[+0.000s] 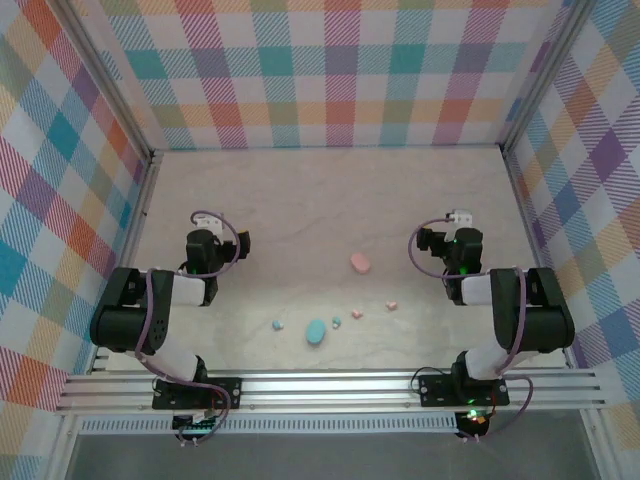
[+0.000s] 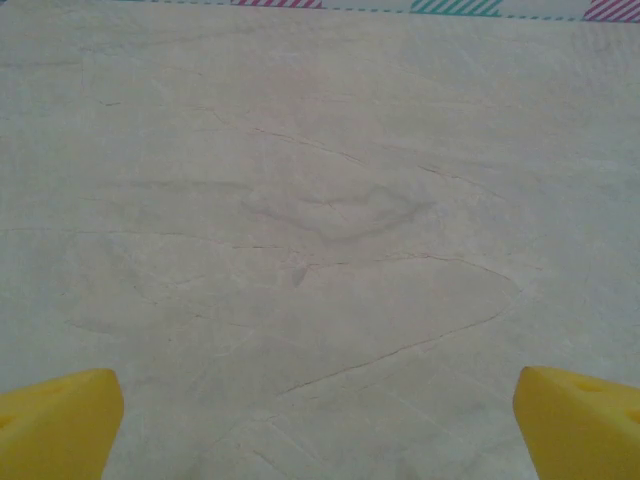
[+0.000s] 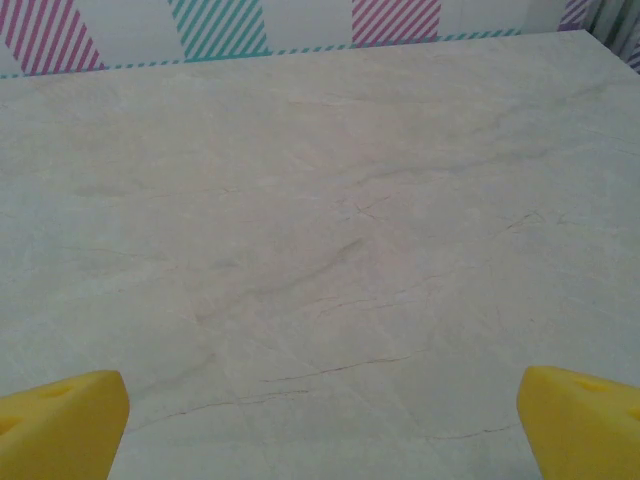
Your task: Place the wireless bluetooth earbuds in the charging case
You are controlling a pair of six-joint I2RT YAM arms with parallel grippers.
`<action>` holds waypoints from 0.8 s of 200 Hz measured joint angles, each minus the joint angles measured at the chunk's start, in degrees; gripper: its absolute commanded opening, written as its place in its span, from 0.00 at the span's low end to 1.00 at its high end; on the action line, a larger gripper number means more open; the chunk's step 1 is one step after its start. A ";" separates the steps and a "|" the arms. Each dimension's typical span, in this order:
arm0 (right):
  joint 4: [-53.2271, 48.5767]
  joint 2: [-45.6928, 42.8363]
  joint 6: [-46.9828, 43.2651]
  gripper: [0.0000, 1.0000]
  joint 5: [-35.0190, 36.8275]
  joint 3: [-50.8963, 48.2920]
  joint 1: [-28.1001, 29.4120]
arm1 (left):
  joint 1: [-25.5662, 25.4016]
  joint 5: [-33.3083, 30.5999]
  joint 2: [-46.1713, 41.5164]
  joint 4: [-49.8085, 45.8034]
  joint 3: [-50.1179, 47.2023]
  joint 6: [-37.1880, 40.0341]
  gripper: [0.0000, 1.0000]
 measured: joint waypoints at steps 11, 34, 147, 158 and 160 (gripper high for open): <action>-0.17 -0.11 -0.02 1.00 -0.28 0.00 0.00 | 0.00 -0.02 0.00 -0.17 0.00 0.00 1.00; -0.31 -0.17 -0.02 1.00 -0.57 0.00 0.00 | 0.00 -0.02 0.00 -0.20 -0.07 0.00 1.00; -0.81 -0.20 0.00 1.00 -0.59 0.00 0.00 | 0.00 -0.04 0.00 -0.20 -0.09 0.00 1.00; -0.85 -0.20 0.00 1.00 -0.57 0.00 0.00 | 0.00 -0.04 0.00 -0.20 -0.09 0.00 1.00; -0.85 -0.20 -0.02 1.00 -0.59 0.00 0.00 | 0.00 -0.04 0.00 -0.17 -0.09 0.00 1.00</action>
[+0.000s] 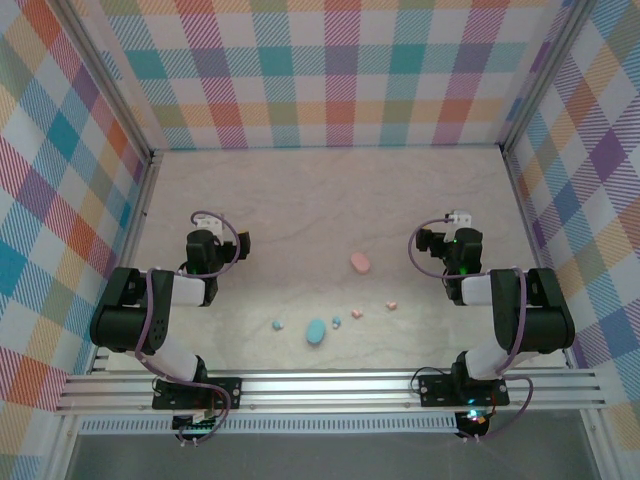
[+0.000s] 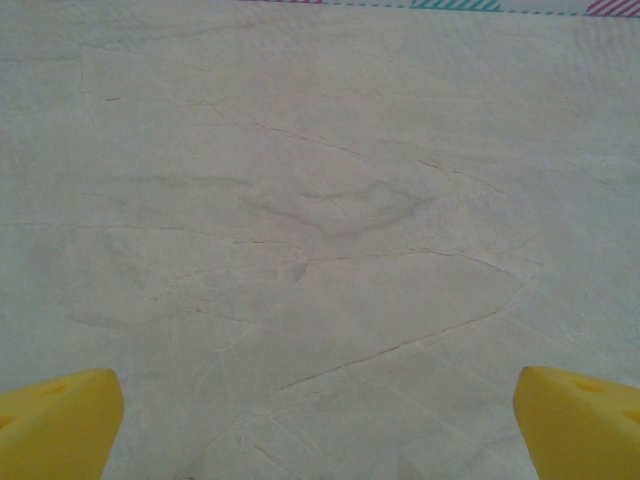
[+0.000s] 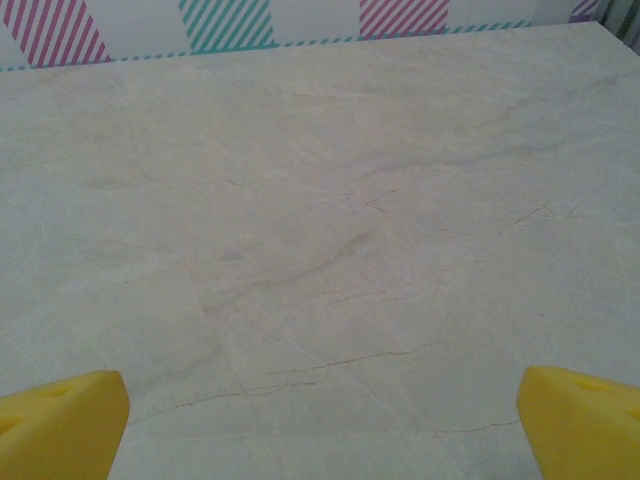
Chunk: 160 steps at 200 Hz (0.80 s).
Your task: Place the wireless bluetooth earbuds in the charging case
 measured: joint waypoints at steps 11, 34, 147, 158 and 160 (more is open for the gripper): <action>0.02 0.00 0.00 1.00 0.00 0.00 0.00 | 0.00 0.00 0.00 -0.02 0.00 0.00 1.00; 0.00 0.00 0.02 1.00 0.00 0.00 0.00 | 0.00 -0.15 0.00 -0.02 0.00 0.00 1.00; -0.70 -0.35 0.02 1.00 -0.42 0.02 0.00 | 0.02 -2.56 -0.92 -0.61 -0.17 -0.94 1.00; -3.04 -1.66 0.00 1.00 -0.48 0.17 0.00 | 0.04 -3.34 -2.40 -1.88 -0.35 -1.31 1.00; -3.58 -2.12 0.00 1.00 -0.55 0.24 0.00 | 0.04 -3.41 -2.91 -2.34 -0.35 -1.38 1.00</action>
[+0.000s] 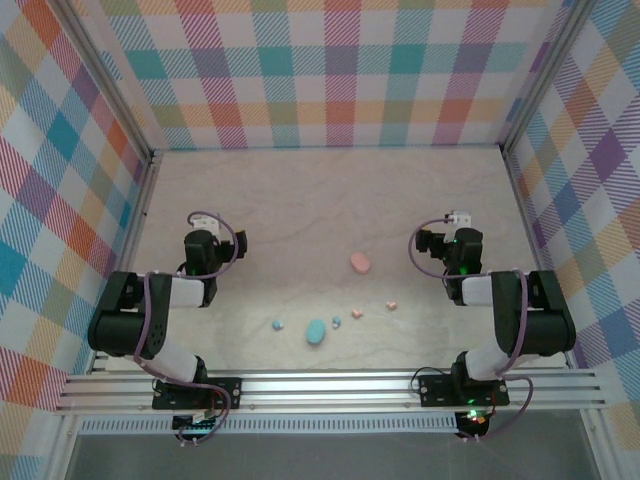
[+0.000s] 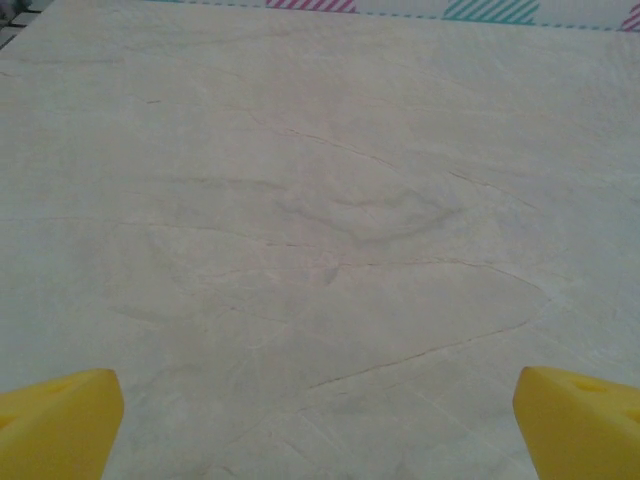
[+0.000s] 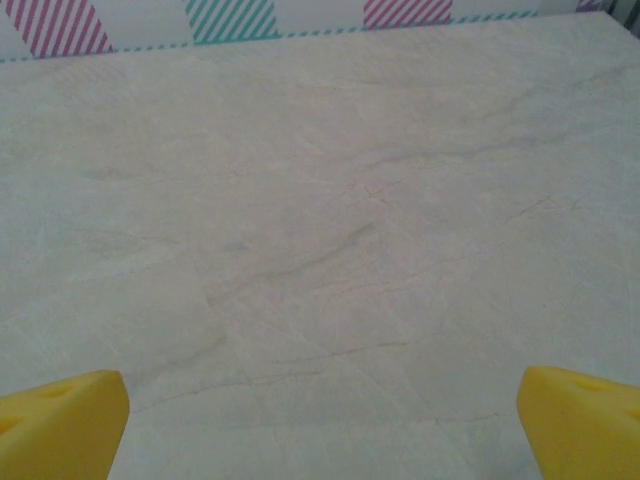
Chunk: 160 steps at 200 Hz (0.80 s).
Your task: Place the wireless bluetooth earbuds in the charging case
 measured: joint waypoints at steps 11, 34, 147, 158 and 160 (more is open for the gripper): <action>-4.04 -2.69 -0.02 1.00 -0.35 0.83 0.00 | 0.00 -0.15 -2.67 -3.21 0.20 -0.35 1.00; -13.07 -9.42 0.55 1.00 -0.74 4.98 0.00 | 0.00 0.15 -9.22 -12.61 2.75 -2.08 0.99; -53.29 -22.40 15.45 0.88 -9.14 17.90 12.66 | -17.14 7.10 -32.65 -61.70 9.70 -19.87 0.68; -55.67 -22.29 15.85 0.86 -10.12 17.90 16.33 | -24.41 5.86 -33.05 -64.72 9.70 -22.51 0.68; -56.06 -22.23 15.91 0.86 -10.29 17.90 16.92 | -25.22 5.73 -33.07 -65.00 9.73 -22.77 0.68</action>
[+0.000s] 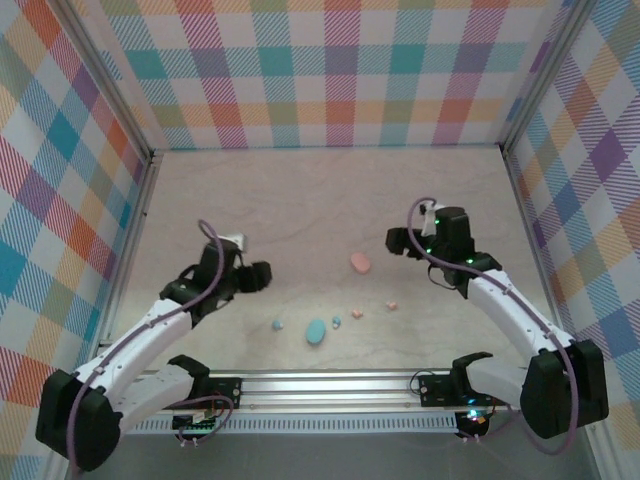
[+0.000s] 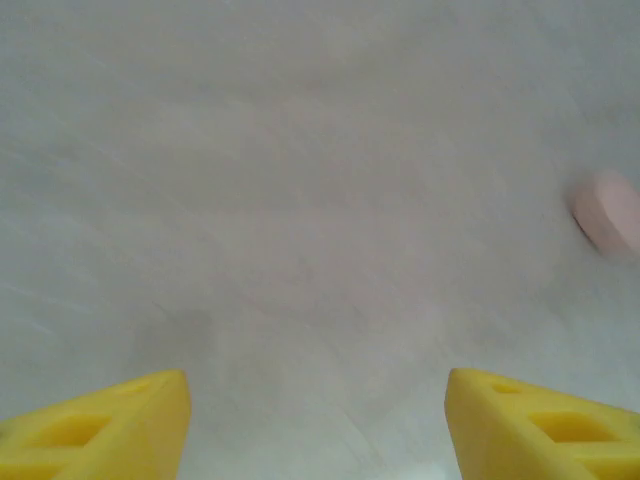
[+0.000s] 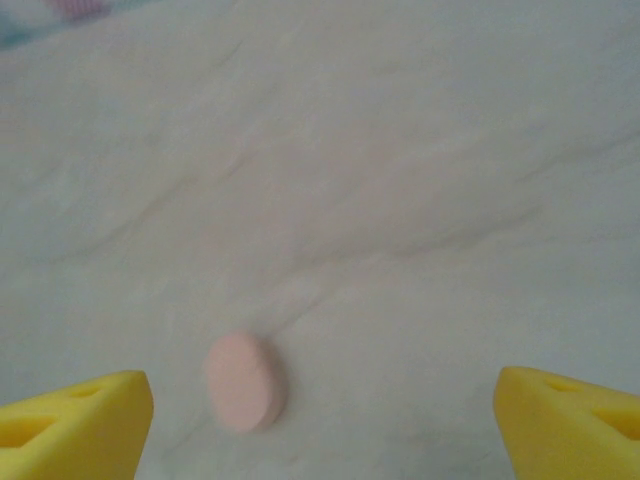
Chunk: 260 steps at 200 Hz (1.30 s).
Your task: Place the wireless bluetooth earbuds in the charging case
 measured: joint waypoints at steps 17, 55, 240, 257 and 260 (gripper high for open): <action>-2.43 0.83 0.68 0.84 -1.90 0.00 4.22 | -11.10 -3.21 -0.07 -3.76 0.44 -3.74 0.68; -4.76 2.97 1.03 0.82 -4.26 0.00 7.52 | -32.81 -15.28 8.37 -8.94 6.56 -9.73 0.76; -8.76 4.70 2.60 0.83 -8.39 1.11 7.56 | -44.92 -20.98 35.04 -3.56 11.32 -16.65 0.58; -9.07 4.72 2.73 0.85 -8.68 1.73 7.56 | -44.92 -20.76 36.02 -2.32 11.30 -16.17 0.50; -9.16 4.74 2.75 0.85 -8.70 1.86 7.56 | -44.92 -20.74 36.17 -2.16 11.30 -16.04 0.49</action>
